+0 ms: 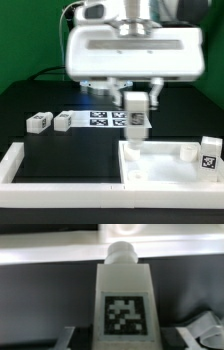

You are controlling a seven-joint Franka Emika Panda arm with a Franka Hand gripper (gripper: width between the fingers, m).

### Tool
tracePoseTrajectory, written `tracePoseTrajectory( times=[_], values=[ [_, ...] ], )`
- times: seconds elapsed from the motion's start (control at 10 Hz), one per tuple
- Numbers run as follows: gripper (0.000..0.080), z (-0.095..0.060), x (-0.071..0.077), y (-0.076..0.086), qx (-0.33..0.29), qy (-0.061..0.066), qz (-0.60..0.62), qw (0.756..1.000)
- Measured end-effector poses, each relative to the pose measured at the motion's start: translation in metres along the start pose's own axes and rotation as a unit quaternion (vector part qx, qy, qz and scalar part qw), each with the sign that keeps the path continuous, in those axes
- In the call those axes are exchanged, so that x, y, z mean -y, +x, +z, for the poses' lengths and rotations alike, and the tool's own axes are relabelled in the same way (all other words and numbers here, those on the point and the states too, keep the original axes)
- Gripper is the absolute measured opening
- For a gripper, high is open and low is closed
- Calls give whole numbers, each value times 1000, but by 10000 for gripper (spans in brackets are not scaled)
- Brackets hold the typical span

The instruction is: Assemble square table

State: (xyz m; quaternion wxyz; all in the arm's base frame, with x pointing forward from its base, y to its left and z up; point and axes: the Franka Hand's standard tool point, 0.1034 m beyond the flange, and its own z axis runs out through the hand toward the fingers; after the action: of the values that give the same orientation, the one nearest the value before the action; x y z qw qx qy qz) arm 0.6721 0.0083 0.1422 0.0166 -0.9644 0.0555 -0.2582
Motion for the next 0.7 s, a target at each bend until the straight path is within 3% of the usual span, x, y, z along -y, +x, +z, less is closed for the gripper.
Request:
tracePoseTrajectory(
  times=[0.4, 0.5, 0.7],
  values=[
    [291, 1, -7, 0, -5, -7, -20, 1000],
    [291, 7, -13, -4, -24, -17, -28, 999],
    [291, 24, -14, -12, -33, -26, -33, 999]
  ],
)
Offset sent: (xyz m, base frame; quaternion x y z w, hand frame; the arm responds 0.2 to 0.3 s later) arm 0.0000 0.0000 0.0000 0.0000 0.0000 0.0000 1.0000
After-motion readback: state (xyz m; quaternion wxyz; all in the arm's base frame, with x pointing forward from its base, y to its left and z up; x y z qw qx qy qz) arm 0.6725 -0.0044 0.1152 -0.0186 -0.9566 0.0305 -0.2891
